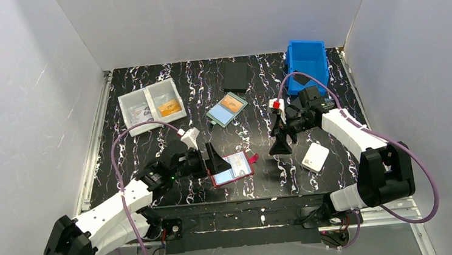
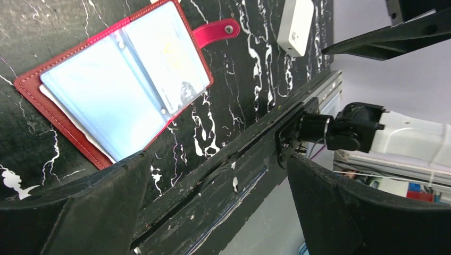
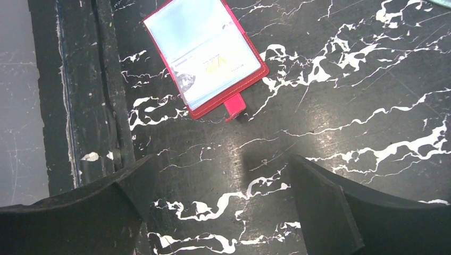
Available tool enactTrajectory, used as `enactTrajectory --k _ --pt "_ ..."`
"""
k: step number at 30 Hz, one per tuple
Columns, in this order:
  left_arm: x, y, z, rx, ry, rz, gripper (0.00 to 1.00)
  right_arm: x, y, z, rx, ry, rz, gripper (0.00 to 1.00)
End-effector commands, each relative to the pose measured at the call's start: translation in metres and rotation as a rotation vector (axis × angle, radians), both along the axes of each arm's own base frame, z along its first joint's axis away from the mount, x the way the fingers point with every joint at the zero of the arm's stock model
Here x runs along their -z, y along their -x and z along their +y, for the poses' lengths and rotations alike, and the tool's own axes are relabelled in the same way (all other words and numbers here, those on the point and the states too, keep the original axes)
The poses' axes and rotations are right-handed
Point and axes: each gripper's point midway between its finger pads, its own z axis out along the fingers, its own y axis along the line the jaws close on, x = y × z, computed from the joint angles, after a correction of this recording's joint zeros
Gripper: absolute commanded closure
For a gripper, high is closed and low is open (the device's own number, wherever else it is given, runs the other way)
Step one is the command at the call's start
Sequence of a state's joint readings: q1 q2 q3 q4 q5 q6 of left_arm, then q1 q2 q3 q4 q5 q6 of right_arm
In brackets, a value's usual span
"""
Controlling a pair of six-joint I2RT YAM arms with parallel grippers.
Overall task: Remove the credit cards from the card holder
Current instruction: Remove the credit card from the card holder.
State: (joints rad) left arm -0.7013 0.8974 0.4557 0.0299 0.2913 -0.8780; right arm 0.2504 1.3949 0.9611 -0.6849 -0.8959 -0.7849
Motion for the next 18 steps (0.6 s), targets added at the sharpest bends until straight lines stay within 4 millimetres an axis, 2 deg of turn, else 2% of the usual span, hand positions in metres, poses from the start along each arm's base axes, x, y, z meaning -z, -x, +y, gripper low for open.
enactTrajectory --k 1,8,13,18 --pt "-0.012 -0.013 -0.011 -0.039 -0.027 -0.081 0.01 -0.003 0.003 0.005 -0.005 -0.051 0.015 0.00" --pt "-0.011 -0.007 -0.017 -0.044 -0.032 -0.091 0.01 -0.008 0.001 0.009 0.018 -0.077 0.035 0.00" --pt "-0.009 -0.001 -0.025 -0.027 -0.045 -0.093 0.01 -0.009 -0.010 0.012 0.110 -0.090 0.073 0.00" --pt "-0.008 0.000 -0.031 -0.018 -0.063 -0.100 0.01 -0.011 -0.009 0.015 0.125 -0.115 0.109 0.00"
